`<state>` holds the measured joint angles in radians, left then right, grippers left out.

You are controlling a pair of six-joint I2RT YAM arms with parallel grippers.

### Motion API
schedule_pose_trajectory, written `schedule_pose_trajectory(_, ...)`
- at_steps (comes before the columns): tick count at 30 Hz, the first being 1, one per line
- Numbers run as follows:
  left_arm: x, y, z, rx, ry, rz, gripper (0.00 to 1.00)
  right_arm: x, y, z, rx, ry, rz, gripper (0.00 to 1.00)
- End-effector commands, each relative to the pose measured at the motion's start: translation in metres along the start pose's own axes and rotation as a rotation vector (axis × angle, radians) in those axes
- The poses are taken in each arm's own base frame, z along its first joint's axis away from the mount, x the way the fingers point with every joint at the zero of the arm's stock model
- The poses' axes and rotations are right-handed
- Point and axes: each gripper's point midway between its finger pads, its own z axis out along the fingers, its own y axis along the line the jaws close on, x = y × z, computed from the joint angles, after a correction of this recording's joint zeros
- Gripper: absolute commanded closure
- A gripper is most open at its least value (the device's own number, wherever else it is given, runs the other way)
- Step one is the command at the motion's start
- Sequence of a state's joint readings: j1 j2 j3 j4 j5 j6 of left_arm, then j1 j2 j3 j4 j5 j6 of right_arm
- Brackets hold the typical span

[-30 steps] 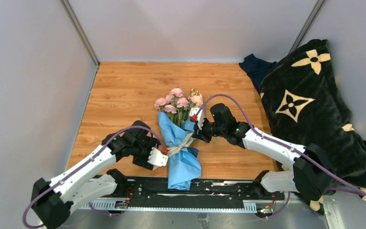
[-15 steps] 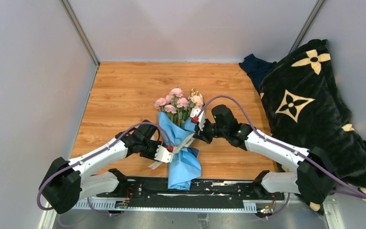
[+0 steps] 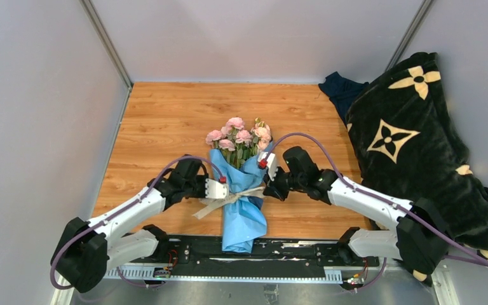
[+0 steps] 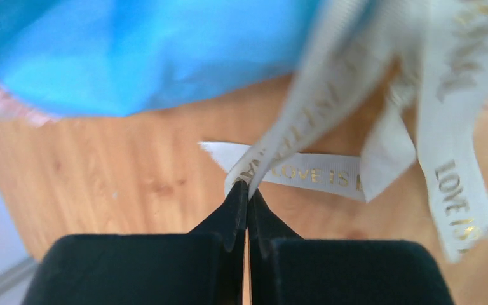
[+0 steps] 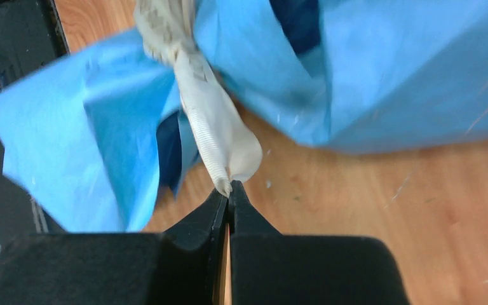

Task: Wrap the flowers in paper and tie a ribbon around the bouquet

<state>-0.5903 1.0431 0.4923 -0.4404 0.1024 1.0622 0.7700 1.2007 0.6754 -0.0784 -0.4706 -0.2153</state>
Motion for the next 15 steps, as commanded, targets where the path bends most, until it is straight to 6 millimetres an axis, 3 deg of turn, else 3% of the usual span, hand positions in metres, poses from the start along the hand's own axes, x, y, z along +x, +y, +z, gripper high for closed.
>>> schedule_pose_trajectory(1, 0.006, 0.071, -0.013, -0.300, -0.013, -0.151, 1.00, 0.051, 0.019, -0.004, -0.009, 0.170, 0.233, 1.00)
schedule_pose_trajectory(5, -0.014, 0.101, -0.007, -0.473, -0.165, -0.185, 1.00, 0.083, 0.030, -0.002, 0.001, 0.236, 0.398, 1.00)
schedule_pose_trajectory(8, -0.023, 0.109, -0.001, -0.534, -0.223, -0.088, 1.00, 0.104, 0.039, -0.001, 0.004, 0.299, 0.516, 1.00)
schedule_pose_trajectory(15, 0.011, 0.102, 0.016, -0.436, -0.149, 0.004, 1.00, 0.133, 0.056, 0.000, -0.025, 0.373, 0.652, 1.00)
